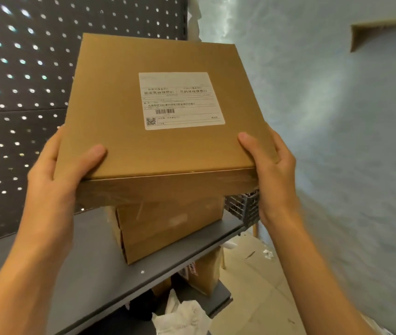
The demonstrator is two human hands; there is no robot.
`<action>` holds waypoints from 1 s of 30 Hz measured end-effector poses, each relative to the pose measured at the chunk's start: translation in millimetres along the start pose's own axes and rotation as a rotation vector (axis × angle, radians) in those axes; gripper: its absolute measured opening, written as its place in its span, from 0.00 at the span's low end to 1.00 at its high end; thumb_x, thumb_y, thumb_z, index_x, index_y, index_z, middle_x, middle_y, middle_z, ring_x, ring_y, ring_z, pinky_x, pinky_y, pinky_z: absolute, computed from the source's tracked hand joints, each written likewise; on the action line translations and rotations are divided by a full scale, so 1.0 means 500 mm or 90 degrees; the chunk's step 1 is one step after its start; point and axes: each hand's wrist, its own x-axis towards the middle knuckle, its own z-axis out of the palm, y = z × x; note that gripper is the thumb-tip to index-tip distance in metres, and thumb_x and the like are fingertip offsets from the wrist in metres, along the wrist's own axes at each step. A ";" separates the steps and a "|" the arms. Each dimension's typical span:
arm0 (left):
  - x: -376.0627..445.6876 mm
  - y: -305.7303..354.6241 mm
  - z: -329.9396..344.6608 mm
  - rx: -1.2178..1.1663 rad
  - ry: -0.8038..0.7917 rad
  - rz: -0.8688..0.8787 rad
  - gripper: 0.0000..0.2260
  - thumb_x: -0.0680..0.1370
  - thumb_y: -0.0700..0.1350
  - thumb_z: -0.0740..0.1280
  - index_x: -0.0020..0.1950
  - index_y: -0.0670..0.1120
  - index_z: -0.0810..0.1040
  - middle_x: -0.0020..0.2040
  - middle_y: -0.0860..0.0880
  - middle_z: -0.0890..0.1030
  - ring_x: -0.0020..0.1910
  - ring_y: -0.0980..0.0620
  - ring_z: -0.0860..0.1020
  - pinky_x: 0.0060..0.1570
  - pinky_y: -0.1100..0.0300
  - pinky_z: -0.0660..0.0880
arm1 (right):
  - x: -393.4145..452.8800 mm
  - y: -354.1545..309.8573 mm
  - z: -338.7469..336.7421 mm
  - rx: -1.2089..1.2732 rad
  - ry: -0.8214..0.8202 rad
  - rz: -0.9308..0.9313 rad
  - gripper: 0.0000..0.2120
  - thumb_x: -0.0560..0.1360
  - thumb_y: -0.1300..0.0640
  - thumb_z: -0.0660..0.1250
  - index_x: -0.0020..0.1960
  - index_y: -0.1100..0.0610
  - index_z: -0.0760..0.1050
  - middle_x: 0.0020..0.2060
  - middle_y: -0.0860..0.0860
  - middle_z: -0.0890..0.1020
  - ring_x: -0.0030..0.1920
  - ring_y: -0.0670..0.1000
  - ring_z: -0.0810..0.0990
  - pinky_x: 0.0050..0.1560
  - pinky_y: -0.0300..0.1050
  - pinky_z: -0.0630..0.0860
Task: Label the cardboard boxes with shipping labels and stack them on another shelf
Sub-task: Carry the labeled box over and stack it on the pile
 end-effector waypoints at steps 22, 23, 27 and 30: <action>0.091 0.015 0.118 0.124 0.219 -0.062 0.11 0.70 0.55 0.68 0.50 0.55 0.80 0.40 0.61 0.81 0.39 0.62 0.78 0.34 0.63 0.71 | 0.274 0.079 0.066 0.100 -0.224 0.152 0.20 0.73 0.50 0.69 0.64 0.49 0.74 0.50 0.43 0.81 0.50 0.42 0.79 0.47 0.39 0.76; 0.092 0.011 0.118 0.127 0.220 -0.070 0.12 0.70 0.56 0.68 0.51 0.55 0.80 0.40 0.60 0.81 0.39 0.63 0.78 0.35 0.62 0.71 | 0.277 0.084 0.068 0.102 -0.225 0.159 0.19 0.73 0.50 0.68 0.63 0.49 0.74 0.49 0.42 0.81 0.48 0.41 0.79 0.46 0.38 0.75; 0.097 -0.001 0.115 0.143 0.208 -0.094 0.16 0.63 0.60 0.67 0.48 0.57 0.81 0.41 0.60 0.82 0.40 0.62 0.79 0.37 0.60 0.69 | 0.280 0.110 0.066 0.098 -0.225 0.194 0.07 0.73 0.50 0.68 0.49 0.42 0.74 0.44 0.39 0.78 0.44 0.38 0.78 0.44 0.37 0.74; 0.099 -0.011 0.116 0.148 0.221 -0.119 0.10 0.65 0.57 0.68 0.44 0.57 0.80 0.37 0.61 0.81 0.36 0.65 0.78 0.37 0.60 0.67 | 0.276 0.122 0.063 0.092 -0.227 0.207 0.06 0.73 0.50 0.69 0.46 0.42 0.73 0.44 0.41 0.79 0.47 0.42 0.78 0.49 0.41 0.76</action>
